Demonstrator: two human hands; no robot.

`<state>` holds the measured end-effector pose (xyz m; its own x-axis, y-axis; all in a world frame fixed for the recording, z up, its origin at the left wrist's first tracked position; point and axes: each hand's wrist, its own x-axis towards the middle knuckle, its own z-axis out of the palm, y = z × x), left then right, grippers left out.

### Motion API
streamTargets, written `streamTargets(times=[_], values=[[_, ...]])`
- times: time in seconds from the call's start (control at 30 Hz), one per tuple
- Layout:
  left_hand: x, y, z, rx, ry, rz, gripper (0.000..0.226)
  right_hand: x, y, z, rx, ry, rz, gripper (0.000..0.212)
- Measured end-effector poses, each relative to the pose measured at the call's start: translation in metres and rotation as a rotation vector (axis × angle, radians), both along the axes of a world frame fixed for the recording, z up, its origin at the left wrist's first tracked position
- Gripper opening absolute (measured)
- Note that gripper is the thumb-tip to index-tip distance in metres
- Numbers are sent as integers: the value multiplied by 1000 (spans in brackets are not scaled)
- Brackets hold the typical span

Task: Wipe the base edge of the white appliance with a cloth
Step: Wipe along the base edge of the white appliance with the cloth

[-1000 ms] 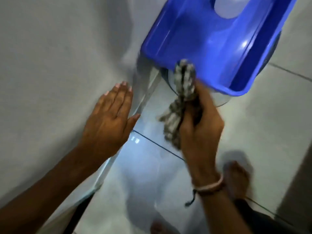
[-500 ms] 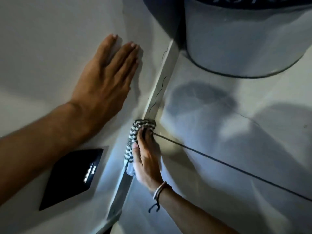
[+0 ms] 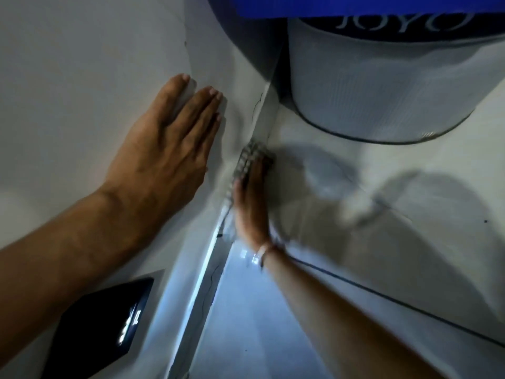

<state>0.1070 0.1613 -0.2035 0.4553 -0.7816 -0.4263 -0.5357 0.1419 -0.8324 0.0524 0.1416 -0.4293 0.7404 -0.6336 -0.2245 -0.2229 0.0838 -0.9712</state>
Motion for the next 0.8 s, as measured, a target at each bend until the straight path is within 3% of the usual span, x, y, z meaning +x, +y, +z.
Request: streamTargets(times=[0.07, 0.13, 0.2, 0.37, 0.43, 0.5, 0.6, 0.67, 0.8], values=[[-4, 3, 1, 26, 38, 30, 73, -71, 67, 22, 117, 59, 220, 71], [-2, 3, 3, 20, 49, 14, 75, -84, 67, 26, 248, 1, 280, 71], [-4, 1, 3, 49, 12, -1, 76, -48, 20, 22, 40, 102, 281, 74], [-1, -12, 3, 32, -2, -18, 80, 59, -142, 26, 55, 151, 191, 57], [2, -12, 2, -1, 7, -17, 81, 51, -119, 18, -1, 109, 187, 62], [3, -10, 0, 2, -14, -26, 81, 3, -40, 12, -25, 117, 247, 74], [5, -9, -2, 15, -28, -47, 80, -82, 51, 18, 181, 76, 413, 79], [5, -10, -1, 6, -7, -32, 81, -91, 51, 28, 265, 57, 462, 77], [2, -12, 2, 30, -1, 10, 82, -15, -30, 26, 105, 154, 289, 82]])
